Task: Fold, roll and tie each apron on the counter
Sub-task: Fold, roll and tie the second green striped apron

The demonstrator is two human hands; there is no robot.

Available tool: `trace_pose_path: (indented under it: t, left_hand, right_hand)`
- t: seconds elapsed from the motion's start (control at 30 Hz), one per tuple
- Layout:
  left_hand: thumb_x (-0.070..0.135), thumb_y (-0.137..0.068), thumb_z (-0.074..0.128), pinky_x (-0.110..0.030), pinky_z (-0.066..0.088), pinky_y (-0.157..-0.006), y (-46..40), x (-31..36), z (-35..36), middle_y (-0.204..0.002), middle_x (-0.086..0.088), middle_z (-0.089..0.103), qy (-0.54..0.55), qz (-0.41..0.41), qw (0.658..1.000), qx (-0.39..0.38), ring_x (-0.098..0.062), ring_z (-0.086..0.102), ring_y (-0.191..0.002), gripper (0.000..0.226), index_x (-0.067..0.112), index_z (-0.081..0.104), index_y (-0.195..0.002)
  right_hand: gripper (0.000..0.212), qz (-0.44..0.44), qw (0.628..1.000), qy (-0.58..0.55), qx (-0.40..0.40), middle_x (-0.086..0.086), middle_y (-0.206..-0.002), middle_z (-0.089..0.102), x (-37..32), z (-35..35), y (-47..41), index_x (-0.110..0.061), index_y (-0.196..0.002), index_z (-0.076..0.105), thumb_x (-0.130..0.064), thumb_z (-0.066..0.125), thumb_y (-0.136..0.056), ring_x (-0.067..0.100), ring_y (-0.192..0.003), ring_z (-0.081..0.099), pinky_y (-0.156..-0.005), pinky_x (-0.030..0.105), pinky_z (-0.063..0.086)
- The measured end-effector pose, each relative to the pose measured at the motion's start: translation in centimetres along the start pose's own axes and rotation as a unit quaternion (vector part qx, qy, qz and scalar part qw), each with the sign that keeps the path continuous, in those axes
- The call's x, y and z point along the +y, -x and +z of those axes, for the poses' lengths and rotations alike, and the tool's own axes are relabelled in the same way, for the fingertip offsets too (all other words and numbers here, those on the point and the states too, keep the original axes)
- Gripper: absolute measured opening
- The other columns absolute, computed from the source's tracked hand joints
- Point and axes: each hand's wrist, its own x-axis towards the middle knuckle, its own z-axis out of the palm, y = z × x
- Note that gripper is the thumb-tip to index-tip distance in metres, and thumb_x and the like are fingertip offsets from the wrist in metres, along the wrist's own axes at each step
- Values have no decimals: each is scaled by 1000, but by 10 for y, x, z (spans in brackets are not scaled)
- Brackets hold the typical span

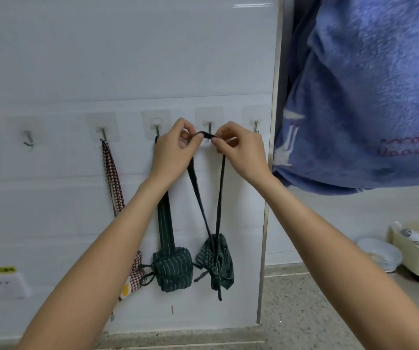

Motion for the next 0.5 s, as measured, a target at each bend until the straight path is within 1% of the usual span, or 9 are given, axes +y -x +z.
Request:
trace_pose_path:
  t: [0.07, 0.1, 0.13, 0.2, 0.23, 0.3, 0.37, 0.43, 0.5]
  left_hand:
    - [30, -87, 62, -11, 36, -58, -6, 1, 1, -70, 13, 53, -21, -1, 1000, 22, 3, 48, -53, 13, 22, 51, -84]
    - [30, -87, 61, -14, 38, -59, -9, 1, 2, -70, 13, 54, -25, -3, 999, 23, 3, 49, -53, 13, 22, 51, -85]
    - [30, -88, 60, -19, 41, -61, -12, 2, 3, -70, 12, 56, -14, -4, 1000, 17, 2, 51, -53, 13, 22, 50, -85]
    - [27, -88, 60, -26, 45, -65, -15, 6, 3, -71, 7, 61, 14, 4, 1000, 7, -9, 60, -59, 12, 20, 51, -85]
    - [26, -87, 61, -26, 46, -67, -15, 7, 3, -75, 5, 62, 16, 20, 1000, 8, -10, 61, -65, 11, 20, 52, -85]
    - [24, -84, 64, -19, 44, -69, -15, 8, 0, -83, 3, 59, -4, 69, 997, 18, -8, 56, -72, 9, 20, 57, -84]
    - [24, -82, 67, -15, 38, -65, -18, 9, 0, -80, 6, 53, -10, 93, 995, 17, -7, 47, -67, 8, 22, 59, -82]
    - [24, -81, 67, -16, 35, -61, -20, 11, 2, -72, 10, 49, 12, 81, 997, 3, -6, 41, -61, 7, 22, 59, -81]
    - [20, -81, 67, -13, 35, -58, -22, 11, 6, -68, 11, 50, 24, 64, 998, 4, -3, 42, -58, 7, 21, 60, -81]
  right_hand:
    - [8, -19, 999, 30, 37, -9, -70, 65, -2, 7, -6, -22, -81, 59, -28, 64, -84, 8, -67, 64, -70, 34, 52]
    - [8, -21, 998, 38, 49, -10, -69, 65, -3, 9, -8, -22, -81, 58, -28, 63, -84, 8, -68, 64, -70, 33, 52]
    - [8, -16, 998, 36, 53, -10, -69, 65, -4, 10, -9, -22, -81, 57, -28, 61, -84, 8, -68, 64, -70, 32, 51]
    - [8, 1, 999, -8, 44, -6, -72, 66, -5, 10, -9, -20, -84, 54, -27, 58, -86, 11, -68, 64, -69, 33, 51]
    - [9, 9, 999, -34, 34, -3, -74, 67, -6, 8, -9, -19, -85, 52, -26, 57, -86, 13, -67, 64, -67, 32, 50]
    - [9, 17, 997, -73, 19, -1, -79, 67, -8, 2, -7, -19, -86, 50, -25, 57, -86, 12, -67, 61, -62, 26, 46]
    - [9, 25, 995, -96, 19, 0, -81, 65, -11, -6, -7, -20, -85, 50, -22, 59, -85, 8, -63, 55, -59, 19, 41]
    - [10, 34, 992, -121, 12, -1, -77, 62, -11, -11, -9, -19, -83, 54, -21, 63, -83, 5, -61, 50, -59, 15, 38]
    - [13, 38, 988, -151, -7, -1, -75, 59, -10, -12, -11, -19, -83, 56, -22, 69, -79, 6, -63, 49, -62, 17, 40]
